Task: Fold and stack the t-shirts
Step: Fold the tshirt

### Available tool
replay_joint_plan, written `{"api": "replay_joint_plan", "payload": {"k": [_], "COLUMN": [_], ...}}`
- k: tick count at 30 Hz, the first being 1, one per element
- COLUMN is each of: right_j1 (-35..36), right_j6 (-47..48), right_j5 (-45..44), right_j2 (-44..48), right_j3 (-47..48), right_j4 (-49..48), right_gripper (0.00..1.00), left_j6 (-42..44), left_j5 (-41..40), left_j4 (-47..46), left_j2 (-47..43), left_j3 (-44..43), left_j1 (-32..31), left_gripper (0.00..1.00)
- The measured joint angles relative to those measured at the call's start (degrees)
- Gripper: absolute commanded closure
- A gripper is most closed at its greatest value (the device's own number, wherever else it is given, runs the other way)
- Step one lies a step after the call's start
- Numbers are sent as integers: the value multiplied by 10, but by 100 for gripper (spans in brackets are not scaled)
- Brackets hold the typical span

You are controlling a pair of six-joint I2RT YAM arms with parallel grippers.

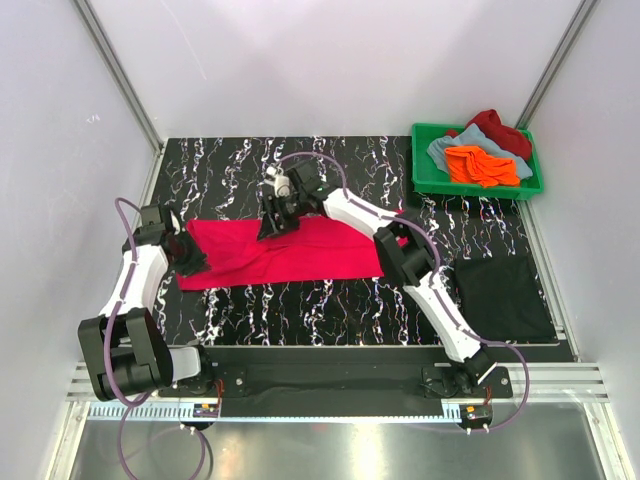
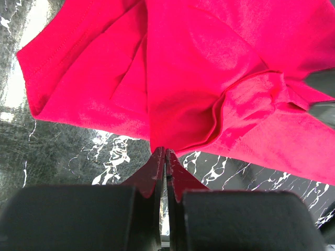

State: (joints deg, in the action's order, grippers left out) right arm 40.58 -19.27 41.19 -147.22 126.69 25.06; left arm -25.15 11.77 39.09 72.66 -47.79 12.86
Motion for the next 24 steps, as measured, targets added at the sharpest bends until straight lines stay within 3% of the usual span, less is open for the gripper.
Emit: {"api": "replay_joint_plan", "payload": {"k": [10, 18, 24], "right_j1": [40, 40, 40], "right_j6": [-5, -15, -17], "right_j5": [-13, -25, -94], "right_j2": [-39, -57, -38], "right_j3": [61, 89, 46], "right_j4": [2, 19, 35], "right_gripper": [50, 90, 96], "left_j6": [9, 10, 9], "left_j5": [1, 0, 0], "left_j4": [-2, -2, -2], "left_j2": [2, 3, 7], "left_j3": [-5, -5, -14], "left_j1": [3, 8, 9], "left_gripper": [96, 96, 96]}}
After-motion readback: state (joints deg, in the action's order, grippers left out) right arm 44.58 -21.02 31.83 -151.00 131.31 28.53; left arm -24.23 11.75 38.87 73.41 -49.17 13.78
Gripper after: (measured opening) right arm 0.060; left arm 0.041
